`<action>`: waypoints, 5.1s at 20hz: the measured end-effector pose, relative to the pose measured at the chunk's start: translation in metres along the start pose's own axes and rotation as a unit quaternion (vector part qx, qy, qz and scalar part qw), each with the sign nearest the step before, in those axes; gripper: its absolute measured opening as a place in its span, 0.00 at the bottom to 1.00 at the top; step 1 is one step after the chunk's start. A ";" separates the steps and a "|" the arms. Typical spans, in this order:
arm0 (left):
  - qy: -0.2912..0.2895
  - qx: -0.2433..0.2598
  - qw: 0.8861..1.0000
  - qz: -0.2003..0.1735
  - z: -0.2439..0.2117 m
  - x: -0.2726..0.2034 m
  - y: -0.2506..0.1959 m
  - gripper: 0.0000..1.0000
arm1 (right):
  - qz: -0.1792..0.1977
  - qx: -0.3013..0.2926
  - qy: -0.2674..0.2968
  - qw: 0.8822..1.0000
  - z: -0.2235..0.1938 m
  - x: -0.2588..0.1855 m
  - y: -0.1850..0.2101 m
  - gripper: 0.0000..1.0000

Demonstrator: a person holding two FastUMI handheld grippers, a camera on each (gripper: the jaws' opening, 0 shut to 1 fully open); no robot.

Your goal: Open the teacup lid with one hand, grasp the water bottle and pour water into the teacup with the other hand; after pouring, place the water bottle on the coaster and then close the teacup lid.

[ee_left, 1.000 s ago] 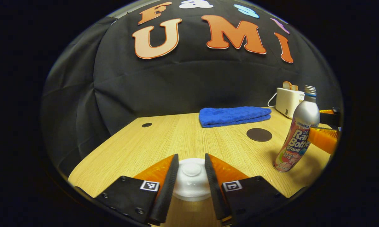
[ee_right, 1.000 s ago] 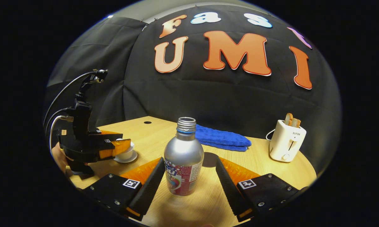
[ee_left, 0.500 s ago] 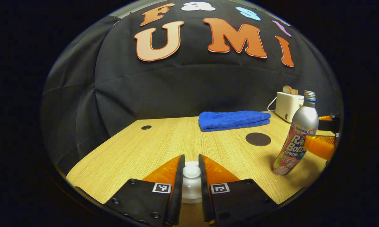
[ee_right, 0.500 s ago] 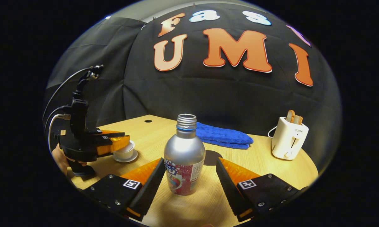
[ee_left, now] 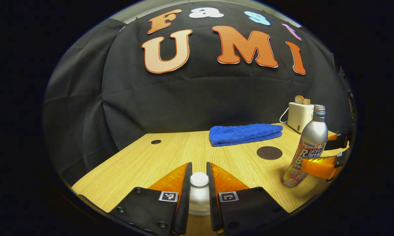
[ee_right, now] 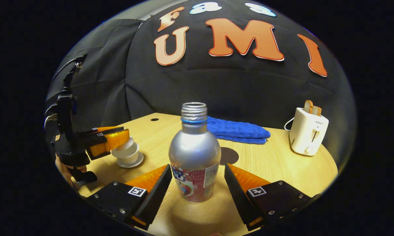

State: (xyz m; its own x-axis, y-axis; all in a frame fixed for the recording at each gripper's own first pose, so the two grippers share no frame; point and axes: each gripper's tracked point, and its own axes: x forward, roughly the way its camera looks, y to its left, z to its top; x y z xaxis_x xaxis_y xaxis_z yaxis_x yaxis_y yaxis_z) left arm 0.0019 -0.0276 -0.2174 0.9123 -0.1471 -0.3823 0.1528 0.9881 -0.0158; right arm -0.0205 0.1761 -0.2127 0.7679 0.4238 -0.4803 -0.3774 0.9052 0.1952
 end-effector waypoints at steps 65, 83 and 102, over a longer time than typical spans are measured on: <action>-0.027 -0.034 0.995 0.088 0.003 -0.053 0.151 0.31 | -0.175 -0.689 -0.061 0.701 0.094 0.071 0.042 0.78; -0.027 -0.040 0.994 0.095 0.001 -0.059 0.162 0.31 | -0.187 -0.766 -0.089 0.609 0.121 0.087 0.044 0.78; -0.032 -0.049 0.994 0.091 0.005 -0.059 0.161 0.31 | -0.224 -0.801 -0.144 0.536 0.177 0.080 0.056 0.78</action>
State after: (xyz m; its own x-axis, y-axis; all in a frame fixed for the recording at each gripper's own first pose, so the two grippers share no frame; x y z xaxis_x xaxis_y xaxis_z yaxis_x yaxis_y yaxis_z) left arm -0.0257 0.1402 -0.1931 0.9445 0.0343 -0.3267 -0.0512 0.9978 -0.0431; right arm 0.1119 0.2661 -0.0886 0.9281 0.3716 0.0250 0.0956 -0.1729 -0.9803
